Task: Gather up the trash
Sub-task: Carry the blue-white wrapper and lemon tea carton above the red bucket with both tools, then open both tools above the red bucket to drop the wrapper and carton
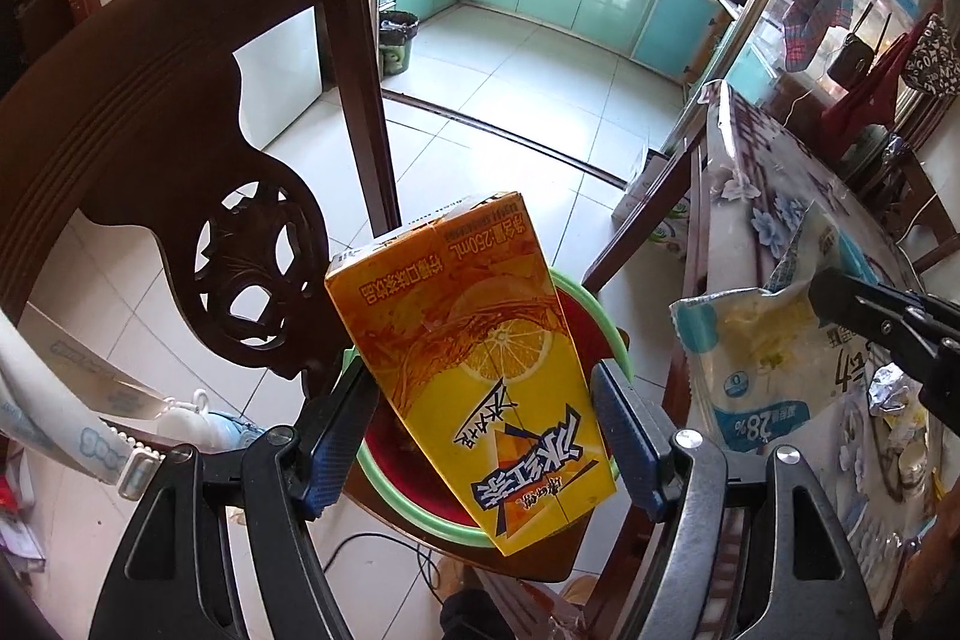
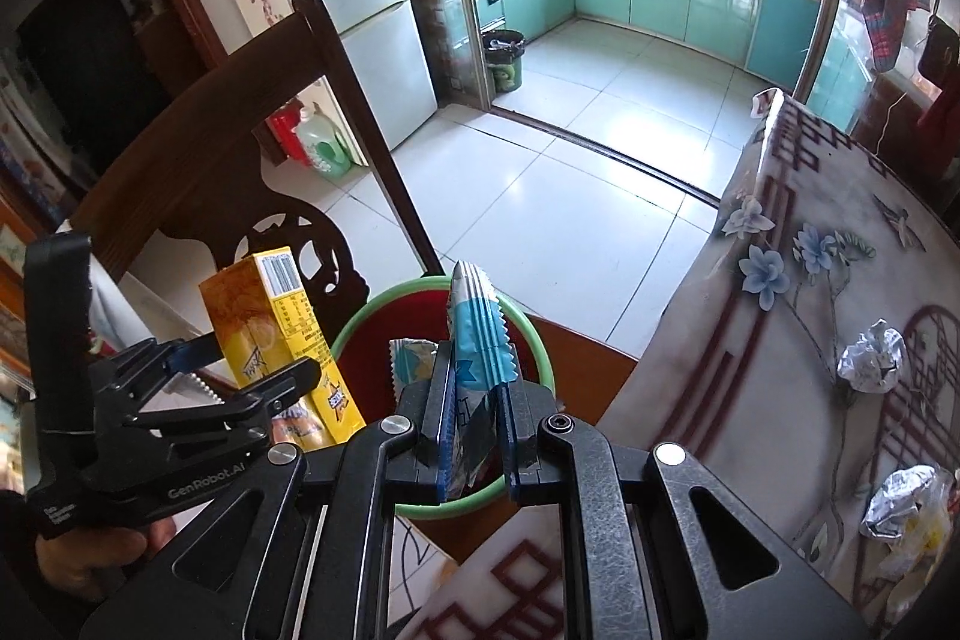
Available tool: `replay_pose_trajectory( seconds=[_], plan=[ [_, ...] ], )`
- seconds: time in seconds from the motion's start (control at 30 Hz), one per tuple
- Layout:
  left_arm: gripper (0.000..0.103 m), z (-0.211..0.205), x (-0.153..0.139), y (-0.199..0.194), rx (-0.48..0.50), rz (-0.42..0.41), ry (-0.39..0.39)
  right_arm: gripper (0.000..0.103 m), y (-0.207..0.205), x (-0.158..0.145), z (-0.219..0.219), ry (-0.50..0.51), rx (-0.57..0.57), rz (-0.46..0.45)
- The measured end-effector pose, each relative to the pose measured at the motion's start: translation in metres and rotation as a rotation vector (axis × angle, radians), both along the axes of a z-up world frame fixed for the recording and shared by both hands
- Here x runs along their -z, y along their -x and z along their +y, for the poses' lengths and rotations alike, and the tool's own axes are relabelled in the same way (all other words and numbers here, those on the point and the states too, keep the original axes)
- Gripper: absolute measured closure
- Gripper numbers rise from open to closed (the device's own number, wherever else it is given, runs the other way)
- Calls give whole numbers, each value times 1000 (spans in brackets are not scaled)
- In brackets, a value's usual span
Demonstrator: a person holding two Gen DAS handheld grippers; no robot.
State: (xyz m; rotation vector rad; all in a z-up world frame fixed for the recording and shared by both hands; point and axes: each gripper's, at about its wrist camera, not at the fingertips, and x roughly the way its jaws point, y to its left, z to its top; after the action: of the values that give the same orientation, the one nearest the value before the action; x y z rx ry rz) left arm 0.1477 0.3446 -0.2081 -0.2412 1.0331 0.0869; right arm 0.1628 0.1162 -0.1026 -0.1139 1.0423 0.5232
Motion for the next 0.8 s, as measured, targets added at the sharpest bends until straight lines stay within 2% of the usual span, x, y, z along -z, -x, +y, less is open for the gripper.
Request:
replay_pose_trajectory(
  seconds=[0.4, 0.43, 0.5, 0.57, 0.8],
  plan=[
    [30, -1, 1, -10, 15, 2, -4, 91, -10, 3, 4, -12, -5, 7],
    [30, 0, 1, -11, 12, 6, -5, 87, -11, 4, 5, -21, -11, 14],
    [30, 2, 2, -11, 3, 11, -11, 70, -11, 4, 5, -31, -12, 21],
    [30, 4, 1, -11, -7, 11, -20, 40, -10, 1, 2, -47, 1, 2],
    [30, 6, -5, -6, -29, -7, -7, 38, -4, -12, -9, -54, 26, -38]
  ],
)
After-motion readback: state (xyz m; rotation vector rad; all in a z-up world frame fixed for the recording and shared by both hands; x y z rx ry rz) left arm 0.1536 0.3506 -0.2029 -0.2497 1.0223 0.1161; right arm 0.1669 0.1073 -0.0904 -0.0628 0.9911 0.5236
